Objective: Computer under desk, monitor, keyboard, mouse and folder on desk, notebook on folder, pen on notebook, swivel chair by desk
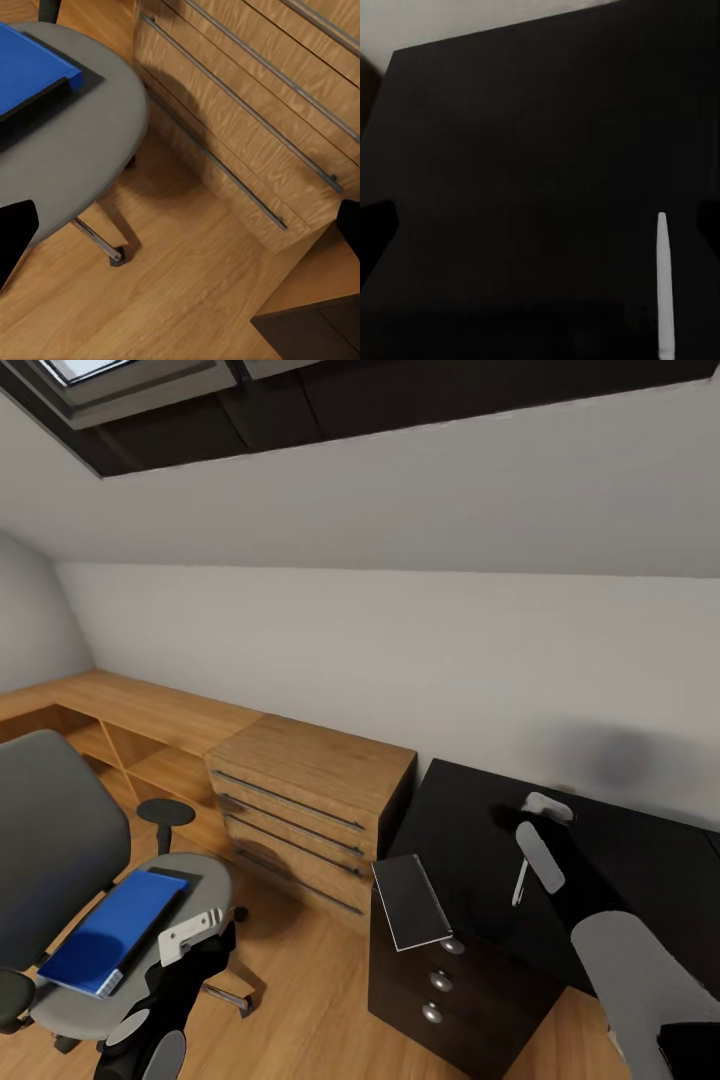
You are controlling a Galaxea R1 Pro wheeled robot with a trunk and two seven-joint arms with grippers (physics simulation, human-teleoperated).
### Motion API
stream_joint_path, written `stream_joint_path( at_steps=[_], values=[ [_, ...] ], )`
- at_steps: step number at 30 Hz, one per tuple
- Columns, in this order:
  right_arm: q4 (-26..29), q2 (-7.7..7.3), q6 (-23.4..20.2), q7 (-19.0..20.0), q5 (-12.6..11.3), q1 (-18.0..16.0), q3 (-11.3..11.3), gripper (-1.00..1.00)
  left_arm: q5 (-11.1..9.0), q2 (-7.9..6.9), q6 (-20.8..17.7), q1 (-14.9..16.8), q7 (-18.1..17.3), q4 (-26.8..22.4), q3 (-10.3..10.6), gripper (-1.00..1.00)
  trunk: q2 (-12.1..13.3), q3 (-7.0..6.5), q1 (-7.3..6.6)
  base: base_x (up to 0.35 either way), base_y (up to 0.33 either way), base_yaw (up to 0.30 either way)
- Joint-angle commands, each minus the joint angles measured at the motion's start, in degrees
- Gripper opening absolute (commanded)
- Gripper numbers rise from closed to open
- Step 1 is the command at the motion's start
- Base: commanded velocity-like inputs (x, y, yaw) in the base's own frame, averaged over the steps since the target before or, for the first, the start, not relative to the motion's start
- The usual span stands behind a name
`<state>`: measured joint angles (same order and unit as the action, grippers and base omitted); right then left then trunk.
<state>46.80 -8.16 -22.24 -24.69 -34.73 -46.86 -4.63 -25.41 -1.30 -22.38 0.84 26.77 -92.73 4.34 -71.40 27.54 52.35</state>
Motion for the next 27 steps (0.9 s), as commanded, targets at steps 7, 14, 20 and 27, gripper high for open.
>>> stream_joint_path(
  at_steps=[7,14,20,27],
  values=[
    [29.8,3.76,-7.6,-11.2,-0.8,13.5,-0.9,1.00,-0.5,-0.10,0.0,0.0,0.6,-0.1,0.1,1.00,0.0,0.06,0.00,0.000,0.000,0.000],
    [42.8,7.60,-13.9,-12.5,-0.6,21.0,-6.1,1.00,-0.5,-0.12,0.0,0.0,0.6,-0.1,-0.1,1.00,0.0,0.06,0.00,0.000,0.000,0.000],
    [43.1,8.10,-13.9,-12.4,-0.6,21.2,-11.4,1.00,-0.5,-0.18,0.0,0.0,0.6,-0.1,-0.1,1.00,0.0,0.06,0.00,0.000,0.000,0.025],
    [43.1,8.78,-13.8,-12.6,-0.5,21.3,-13.1,1.00,-0.5,-0.19,0.0,0.0,0.6,-0.1,-0.2,1.00,0.0,0.06,0.00,0.000,0.000,0.219]
  ],
)
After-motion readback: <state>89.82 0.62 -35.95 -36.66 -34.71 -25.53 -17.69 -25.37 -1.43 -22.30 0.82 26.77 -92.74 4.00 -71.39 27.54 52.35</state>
